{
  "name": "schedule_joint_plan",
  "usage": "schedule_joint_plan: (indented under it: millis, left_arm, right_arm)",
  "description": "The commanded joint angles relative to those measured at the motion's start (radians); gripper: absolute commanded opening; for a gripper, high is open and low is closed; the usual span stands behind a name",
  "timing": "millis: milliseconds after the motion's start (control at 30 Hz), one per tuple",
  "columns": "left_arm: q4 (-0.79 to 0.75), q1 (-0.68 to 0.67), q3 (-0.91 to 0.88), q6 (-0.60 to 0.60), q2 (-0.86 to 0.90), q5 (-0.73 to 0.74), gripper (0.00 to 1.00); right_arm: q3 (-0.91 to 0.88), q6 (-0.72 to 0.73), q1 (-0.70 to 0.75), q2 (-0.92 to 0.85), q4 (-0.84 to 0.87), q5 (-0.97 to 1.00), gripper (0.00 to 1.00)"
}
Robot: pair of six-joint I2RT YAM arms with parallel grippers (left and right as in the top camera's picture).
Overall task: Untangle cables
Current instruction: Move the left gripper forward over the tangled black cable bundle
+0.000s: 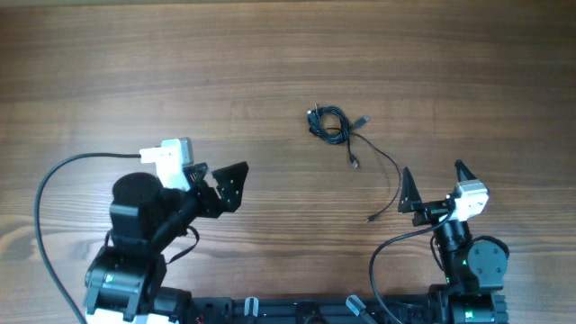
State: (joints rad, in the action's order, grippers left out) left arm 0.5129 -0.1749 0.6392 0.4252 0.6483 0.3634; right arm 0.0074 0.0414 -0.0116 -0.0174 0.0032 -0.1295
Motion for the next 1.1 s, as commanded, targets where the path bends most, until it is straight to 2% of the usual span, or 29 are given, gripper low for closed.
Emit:
schedule_joint_plan:
  millis: [0,200,367,600,767,900,967,1067]
  left_arm:
    - [-0.008,-0.032,0.024,-0.002,0.051,-0.077,0.99]
    - [-0.014,-0.061,0.094,-0.063,0.166,-0.081,1.0]
    - [-0.014,-0.139,0.234,-0.087,0.369,-0.124,1.0]
    - [-0.015,-0.241,0.352,-0.241,0.581,-0.125,1.0]
    - [-0.026,-0.247,0.353,-0.234,0.597,-0.105,1.0]
    - [-0.036,-0.247,0.353,-0.235,0.597,-0.036,1.0]
    - [-0.06,-0.249,0.354,-0.192,0.597,-0.074,0.99]
    - [-0.052,-0.277,0.366,-0.152,0.597,-0.226,0.98]
  right_arm:
    - [-0.002,0.013,-0.002,0.01,0.003,0.017,1.0]
    - [-0.002,0.013,-0.002,0.01,0.003,0.017,1.0]
    - [-0.002,0.013,-0.002,0.01,0.003,0.017,1.0]
    - [-0.002,0.013,-0.002,0.01,0.003,0.017,1.0]
    - [-0.002,0.013,-0.002,0.01,0.003,0.017,1.0]
    - [-0.002,0.013,-0.002,0.01,0.003,0.017,1.0]
    - [-0.002,0.013,-0.002,0.01,0.003,0.017,1.0]
    - [-0.002,0.013,-0.002,0.01,0.003,0.017,1.0]
